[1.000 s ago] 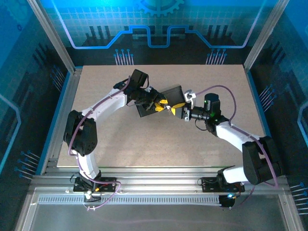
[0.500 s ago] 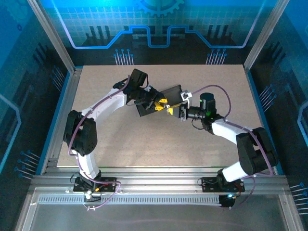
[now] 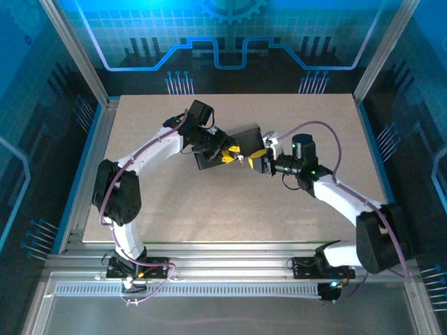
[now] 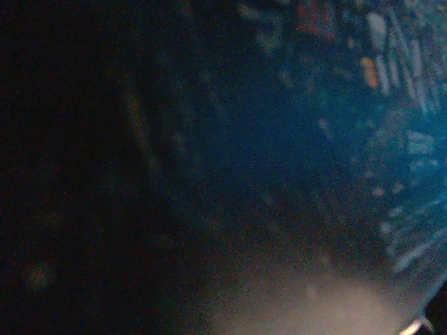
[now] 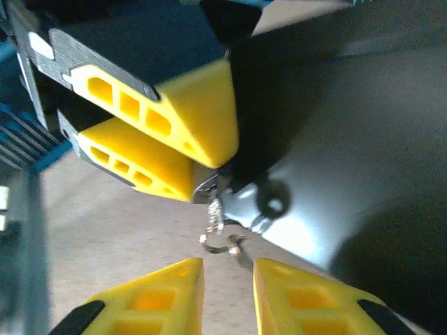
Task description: Unlock a padlock with a key
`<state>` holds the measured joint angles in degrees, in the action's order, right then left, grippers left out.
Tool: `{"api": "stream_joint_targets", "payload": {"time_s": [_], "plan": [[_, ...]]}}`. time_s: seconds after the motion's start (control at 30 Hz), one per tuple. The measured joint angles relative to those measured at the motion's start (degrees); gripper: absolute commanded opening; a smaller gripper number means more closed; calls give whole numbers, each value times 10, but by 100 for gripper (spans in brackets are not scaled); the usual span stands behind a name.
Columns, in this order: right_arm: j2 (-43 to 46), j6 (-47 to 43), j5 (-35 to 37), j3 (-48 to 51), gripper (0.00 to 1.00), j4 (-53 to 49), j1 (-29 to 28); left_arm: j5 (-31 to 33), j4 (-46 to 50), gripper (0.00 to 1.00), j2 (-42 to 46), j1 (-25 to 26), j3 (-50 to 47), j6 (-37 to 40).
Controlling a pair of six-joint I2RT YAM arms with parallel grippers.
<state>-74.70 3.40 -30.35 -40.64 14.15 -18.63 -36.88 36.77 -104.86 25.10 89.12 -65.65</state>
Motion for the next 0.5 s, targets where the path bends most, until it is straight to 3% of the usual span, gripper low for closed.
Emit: {"api": "stream_joint_targets", "payload": {"time_s": [0.17,0.5], "plan": [[25,-137,94,71,29,83,-36,11,76,0,-18,-3,47,16],[-33,-360,277,80,28,236,-156,30,183,0,-51,-3,120,58]]}}
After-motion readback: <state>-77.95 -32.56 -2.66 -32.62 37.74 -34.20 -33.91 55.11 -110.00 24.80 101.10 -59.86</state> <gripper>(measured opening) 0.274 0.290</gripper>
